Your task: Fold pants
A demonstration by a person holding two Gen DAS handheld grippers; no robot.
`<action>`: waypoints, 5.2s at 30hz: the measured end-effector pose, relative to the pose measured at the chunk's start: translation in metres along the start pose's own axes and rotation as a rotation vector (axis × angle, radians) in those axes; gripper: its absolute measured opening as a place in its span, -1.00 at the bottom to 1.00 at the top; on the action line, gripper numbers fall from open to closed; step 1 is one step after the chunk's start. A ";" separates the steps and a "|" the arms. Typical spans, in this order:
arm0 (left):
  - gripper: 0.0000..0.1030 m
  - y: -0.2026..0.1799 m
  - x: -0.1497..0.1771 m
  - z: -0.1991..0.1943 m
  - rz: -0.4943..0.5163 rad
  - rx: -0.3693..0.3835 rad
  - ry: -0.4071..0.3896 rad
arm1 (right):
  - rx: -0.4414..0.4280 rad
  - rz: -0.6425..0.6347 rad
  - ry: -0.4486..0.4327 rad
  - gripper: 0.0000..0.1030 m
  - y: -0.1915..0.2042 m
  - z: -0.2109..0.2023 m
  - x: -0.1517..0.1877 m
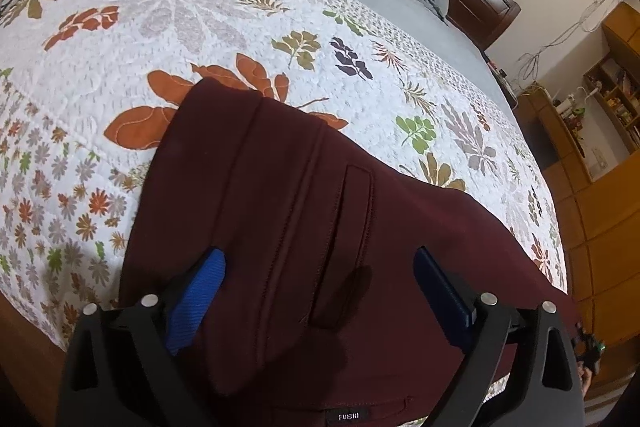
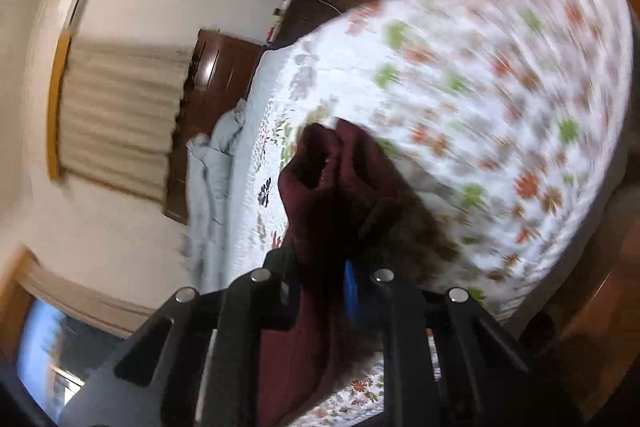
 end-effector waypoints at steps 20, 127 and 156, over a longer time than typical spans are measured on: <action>0.85 0.013 0.000 -0.010 -0.042 0.141 -0.020 | 0.265 -0.737 -0.087 -0.70 0.212 -0.004 0.082; 0.86 -0.050 0.032 -0.117 0.087 -0.046 -0.180 | 0.365 -1.527 0.634 -0.50 0.257 0.239 0.382; 0.89 0.078 0.068 -0.100 -0.543 0.254 -0.060 | -0.129 -1.809 1.533 0.73 0.484 0.385 0.608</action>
Point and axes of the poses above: each gripper's, at about its wrist camera, not at the fingertips, and z roughly the way its jaws point, y to its left, x to its underside, the point moved 4 cm from there along z, roughly the way its jaws point
